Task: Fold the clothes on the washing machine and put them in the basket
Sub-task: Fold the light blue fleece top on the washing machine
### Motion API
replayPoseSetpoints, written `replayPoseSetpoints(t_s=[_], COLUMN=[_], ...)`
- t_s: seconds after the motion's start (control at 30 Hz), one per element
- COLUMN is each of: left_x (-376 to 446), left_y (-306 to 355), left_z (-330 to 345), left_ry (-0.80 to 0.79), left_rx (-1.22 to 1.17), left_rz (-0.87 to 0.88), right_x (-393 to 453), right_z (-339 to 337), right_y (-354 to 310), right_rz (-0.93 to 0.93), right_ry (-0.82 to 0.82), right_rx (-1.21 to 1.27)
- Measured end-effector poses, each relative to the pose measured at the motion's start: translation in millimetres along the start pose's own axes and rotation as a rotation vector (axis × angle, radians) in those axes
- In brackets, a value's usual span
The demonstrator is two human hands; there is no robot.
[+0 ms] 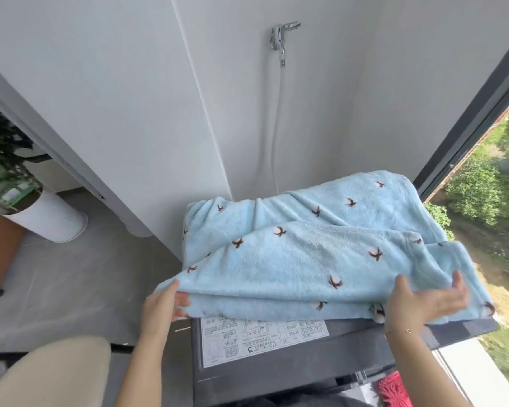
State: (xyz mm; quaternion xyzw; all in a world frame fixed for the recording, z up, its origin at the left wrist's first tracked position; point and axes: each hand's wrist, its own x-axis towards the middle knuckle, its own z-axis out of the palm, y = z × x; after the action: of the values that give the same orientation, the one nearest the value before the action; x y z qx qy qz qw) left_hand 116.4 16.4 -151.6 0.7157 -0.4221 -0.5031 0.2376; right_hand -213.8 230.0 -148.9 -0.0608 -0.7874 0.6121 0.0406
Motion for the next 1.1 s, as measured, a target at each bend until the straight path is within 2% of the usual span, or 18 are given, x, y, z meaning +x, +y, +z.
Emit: replayPoseSetpoints(t_s=[0.07, 0.13, 0.17, 0.23, 0.27, 0.33, 0.4, 0.5, 0.6, 0.67, 0.77, 0.87, 0.93, 1.0, 1.07, 1.1], left_x=[5.7, 6.8, 9.0, 16.9, 15.9, 13.7, 13.2, 15.4, 23.4, 37.7, 62.4, 72.5, 66.2, 52.6, 42.2, 40.7], left_y=[-6.2, -17.3, -25.1, -37.2, -40.2, -42.9, -43.8, -31.0, -10.8, -6.1, -26.1, -30.3, -14.3, 8.9, 24.6, 26.8], left_z=[-18.3, -33.6, -36.7, -41.1, -39.7, -37.5, -36.7, -44.1, -60.4, -73.2, -92.3, -97.6, -86.8, -62.4, -32.7, -19.6], left_ry=[0.046, 0.036, 0.019, -0.047, -0.109, -0.269, -0.365, -0.333, -0.315, -0.238, -0.086, -0.081, -0.113, -0.189, -0.274, -0.297], left_rx=[0.101, 0.067, 0.04, -0.021, -0.056, -0.165, -0.294, -0.373, -0.129, 0.055, 0.214, 0.253, 0.203, 0.17, 0.243, 0.324], left_rz=[0.17, 0.302, 0.306, 0.217, 0.138, -0.02, -0.06, 0.082, 0.365, 0.486, 0.444, 0.396, 0.431, 0.48, 0.563, 0.6], right_x=[-22.9, -52.7, -67.7, -100.0, -113.7, -143.3, -165.7, -180.9, -177.4, -177.3, -180.4, -180.7, -181.0, -181.1, -177.7, -174.0], right_z=[9.4, 25.9, 35.1, 56.3, 65.9, 87.6, 105.3, 118.8, 116.8, 115.3, 111.1, 111.5, 112.4, 114.2, 116.7, 117.9], right_y=[-1.5, 0.0, -0.2, 1.6, 1.9, 1.6, 4.6, 18.4, 30.7, 34.1, 35.7, 34.3, 34.2, 30.3, 20.1, 15.2], right_rz=[-0.31, -0.524, -0.575, -0.615, -0.657, -0.777, -0.88, -0.974, -1.032, -1.015, -1.074, -1.072, -1.041, -0.872, -0.694, -0.691], right_ry=[-0.088, -0.342, -0.519, -0.867, -0.989, -1.143, -1.23, -1.193, -1.13, -1.137, -1.111, -1.118, -1.139, -1.15, -1.079, -1.009], right_rx=[-0.089, -0.138, -0.148, -0.197, -0.229, -0.29, -0.403, -0.606, -0.665, -0.662, -0.699, -0.704, -0.64, -0.447, -0.24, -0.208])
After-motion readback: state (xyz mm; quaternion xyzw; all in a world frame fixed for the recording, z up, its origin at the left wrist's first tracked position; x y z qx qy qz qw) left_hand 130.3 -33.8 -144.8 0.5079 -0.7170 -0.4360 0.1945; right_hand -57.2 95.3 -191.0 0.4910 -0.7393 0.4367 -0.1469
